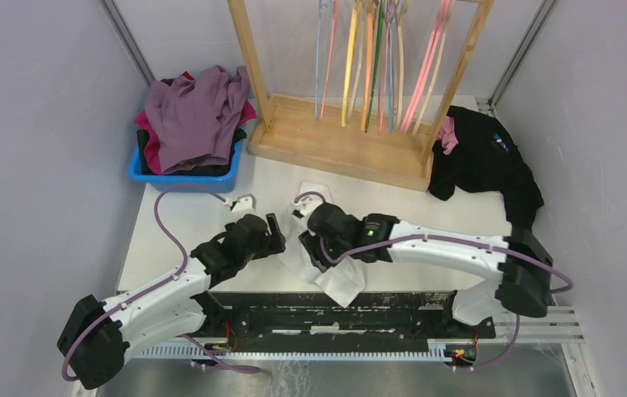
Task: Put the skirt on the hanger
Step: Place the skirt at the center of the board, then flatten out the skirt at the center of the board.
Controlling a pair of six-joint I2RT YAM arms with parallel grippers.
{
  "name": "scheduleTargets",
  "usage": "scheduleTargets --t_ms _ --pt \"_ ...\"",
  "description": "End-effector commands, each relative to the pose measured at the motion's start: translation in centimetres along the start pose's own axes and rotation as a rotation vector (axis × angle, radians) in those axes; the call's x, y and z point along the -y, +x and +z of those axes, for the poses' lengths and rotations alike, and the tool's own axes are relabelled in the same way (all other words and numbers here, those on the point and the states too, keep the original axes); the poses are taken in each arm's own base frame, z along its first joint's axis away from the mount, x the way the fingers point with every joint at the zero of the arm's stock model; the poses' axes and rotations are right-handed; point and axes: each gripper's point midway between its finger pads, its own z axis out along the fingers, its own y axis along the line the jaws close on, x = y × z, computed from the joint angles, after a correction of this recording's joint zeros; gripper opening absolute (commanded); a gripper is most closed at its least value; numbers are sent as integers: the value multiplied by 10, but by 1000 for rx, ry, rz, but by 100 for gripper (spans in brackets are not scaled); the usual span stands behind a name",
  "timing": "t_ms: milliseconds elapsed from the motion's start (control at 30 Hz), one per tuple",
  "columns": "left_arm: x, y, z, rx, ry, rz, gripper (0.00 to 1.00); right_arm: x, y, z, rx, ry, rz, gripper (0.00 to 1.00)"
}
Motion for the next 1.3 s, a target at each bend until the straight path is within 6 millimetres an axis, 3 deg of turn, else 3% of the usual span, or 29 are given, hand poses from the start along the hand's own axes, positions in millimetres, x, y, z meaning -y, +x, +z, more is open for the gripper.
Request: scheduleTargets --t_ms 0,267,467,567,667,1033,1267 --pt "7 -7 4 43 38 -74 90 -10 -23 32 46 26 -9 48" --pt "-8 3 12 52 18 -78 87 -13 -14 90 -24 66 -20 55" --pt "-4 5 15 60 48 -83 85 0 1 116 -65 149 -3 57" --pt "-3 5 16 62 53 -77 84 9 9 124 -86 198 6 53" --pt "-2 4 17 68 57 -78 84 12 14 128 -102 215 12 40" --pt "-1 9 25 48 50 -63 82 26 -14 88 -23 275 -8 1" --pt "13 3 27 43 85 -55 82 53 -51 22 121 292 59 1"
